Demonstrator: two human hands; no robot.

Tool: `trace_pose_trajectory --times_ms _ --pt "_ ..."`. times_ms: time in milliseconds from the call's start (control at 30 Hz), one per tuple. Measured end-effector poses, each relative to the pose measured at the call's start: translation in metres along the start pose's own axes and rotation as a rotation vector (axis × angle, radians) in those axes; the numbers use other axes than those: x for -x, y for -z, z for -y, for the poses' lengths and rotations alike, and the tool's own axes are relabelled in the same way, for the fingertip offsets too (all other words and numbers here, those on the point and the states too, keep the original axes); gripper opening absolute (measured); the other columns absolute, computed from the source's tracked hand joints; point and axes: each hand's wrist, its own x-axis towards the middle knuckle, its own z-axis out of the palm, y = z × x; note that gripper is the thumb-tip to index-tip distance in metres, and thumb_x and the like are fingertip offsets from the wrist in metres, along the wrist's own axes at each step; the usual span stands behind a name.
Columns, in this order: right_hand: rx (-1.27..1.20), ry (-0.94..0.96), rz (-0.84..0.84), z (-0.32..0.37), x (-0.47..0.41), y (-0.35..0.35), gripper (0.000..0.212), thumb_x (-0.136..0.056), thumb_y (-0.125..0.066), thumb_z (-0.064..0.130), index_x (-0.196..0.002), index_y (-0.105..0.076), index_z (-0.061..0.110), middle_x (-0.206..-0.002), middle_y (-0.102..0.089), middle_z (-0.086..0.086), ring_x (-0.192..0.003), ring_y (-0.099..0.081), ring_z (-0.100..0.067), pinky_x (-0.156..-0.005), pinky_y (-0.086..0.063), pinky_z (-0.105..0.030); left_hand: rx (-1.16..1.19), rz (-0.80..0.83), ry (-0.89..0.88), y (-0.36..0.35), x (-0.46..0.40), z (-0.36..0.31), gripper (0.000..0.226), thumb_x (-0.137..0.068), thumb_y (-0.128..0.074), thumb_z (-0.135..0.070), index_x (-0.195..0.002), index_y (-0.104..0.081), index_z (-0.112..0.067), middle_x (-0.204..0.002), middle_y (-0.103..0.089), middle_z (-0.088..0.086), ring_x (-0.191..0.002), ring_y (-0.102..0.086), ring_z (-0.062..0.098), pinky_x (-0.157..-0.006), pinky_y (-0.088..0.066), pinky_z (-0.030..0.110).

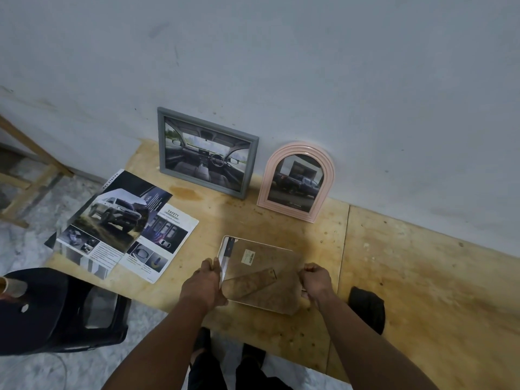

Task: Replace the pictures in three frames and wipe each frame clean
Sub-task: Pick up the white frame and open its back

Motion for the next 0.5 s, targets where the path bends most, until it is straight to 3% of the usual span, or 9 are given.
trace_pose_trajectory --times_ms 267,367,500 --pt "-0.023 0.007 0.011 -0.0046 0.0048 0.0060 0.009 -0.099 -0.058 0.004 -0.102 -0.067 0.005 -0.094 -0.069 -0.016 -0.079 -0.063 -0.028 -0.054 -0.057 -0.033 0.004 0.012 0.014 -0.0003 -0.0015 0.0009 0.104 -0.070 -0.087 -0.053 -0.152 -0.033 -0.020 -0.141 -0.042 0.002 -0.119 -0.060 0.024 -0.096 -0.056 0.039" --pt "0.014 0.038 -0.022 -0.0071 0.0011 0.0033 0.014 -0.099 -0.055 0.004 -0.104 -0.067 0.004 -0.100 -0.070 -0.016 -0.087 -0.064 -0.030 -0.064 -0.058 -0.037 0.001 0.007 0.009 0.0005 -0.0016 0.0005 0.103 -0.067 -0.089 -0.052 -0.149 -0.035 -0.020 -0.139 -0.046 0.001 -0.116 -0.062 0.025 -0.095 -0.057 0.040" --pt "0.075 0.091 -0.040 -0.0094 -0.0020 0.0050 0.018 -0.098 -0.053 0.005 -0.101 -0.068 0.013 -0.101 -0.070 -0.010 -0.096 -0.066 -0.029 -0.088 -0.060 -0.047 -0.009 0.012 0.005 0.0010 -0.0013 0.0006 0.099 -0.068 -0.089 -0.052 -0.146 -0.037 -0.021 -0.140 -0.043 -0.001 -0.114 -0.063 0.024 -0.094 -0.057 0.040"
